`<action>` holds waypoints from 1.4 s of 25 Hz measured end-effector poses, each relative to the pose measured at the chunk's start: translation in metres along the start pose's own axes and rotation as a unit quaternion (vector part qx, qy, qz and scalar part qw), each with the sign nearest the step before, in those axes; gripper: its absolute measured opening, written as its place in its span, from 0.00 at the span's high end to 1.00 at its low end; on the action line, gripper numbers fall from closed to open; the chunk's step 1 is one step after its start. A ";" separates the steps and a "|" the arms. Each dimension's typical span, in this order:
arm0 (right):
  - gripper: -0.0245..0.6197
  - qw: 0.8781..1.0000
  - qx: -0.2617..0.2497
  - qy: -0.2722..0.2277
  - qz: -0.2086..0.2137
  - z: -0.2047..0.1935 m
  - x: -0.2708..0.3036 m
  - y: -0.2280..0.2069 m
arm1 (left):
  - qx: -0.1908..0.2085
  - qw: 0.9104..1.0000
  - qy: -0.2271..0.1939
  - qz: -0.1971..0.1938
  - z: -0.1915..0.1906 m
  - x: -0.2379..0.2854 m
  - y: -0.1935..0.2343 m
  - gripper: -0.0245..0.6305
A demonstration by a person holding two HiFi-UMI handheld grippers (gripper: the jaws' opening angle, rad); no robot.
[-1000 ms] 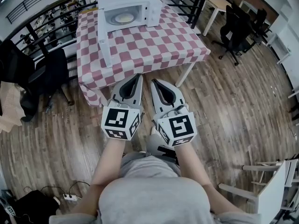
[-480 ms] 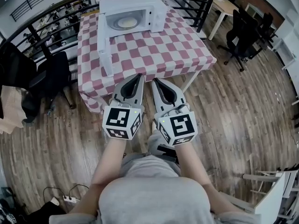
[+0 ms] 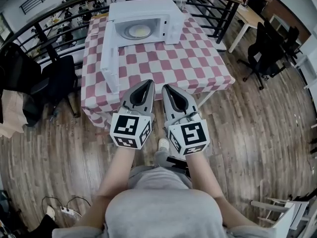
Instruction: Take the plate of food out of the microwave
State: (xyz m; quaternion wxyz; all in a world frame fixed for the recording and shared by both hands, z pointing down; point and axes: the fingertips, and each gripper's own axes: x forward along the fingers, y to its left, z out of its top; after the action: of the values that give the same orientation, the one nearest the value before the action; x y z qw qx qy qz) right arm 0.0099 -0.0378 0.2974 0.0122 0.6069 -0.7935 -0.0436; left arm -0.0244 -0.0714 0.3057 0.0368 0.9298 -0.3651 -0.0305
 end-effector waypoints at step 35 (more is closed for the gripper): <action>0.92 0.996 0.016 0.017 0.092 -0.037 0.147 -0.156 | -0.018 0.996 0.023 0.087 -0.027 0.197 0.067 0.96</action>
State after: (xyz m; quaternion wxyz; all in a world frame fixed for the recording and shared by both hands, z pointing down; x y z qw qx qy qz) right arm 0.1246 -0.2218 0.3166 0.0196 0.5325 -0.8460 -0.0194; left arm 0.0768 -0.2535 0.3328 0.0647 0.8939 -0.4433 -0.0126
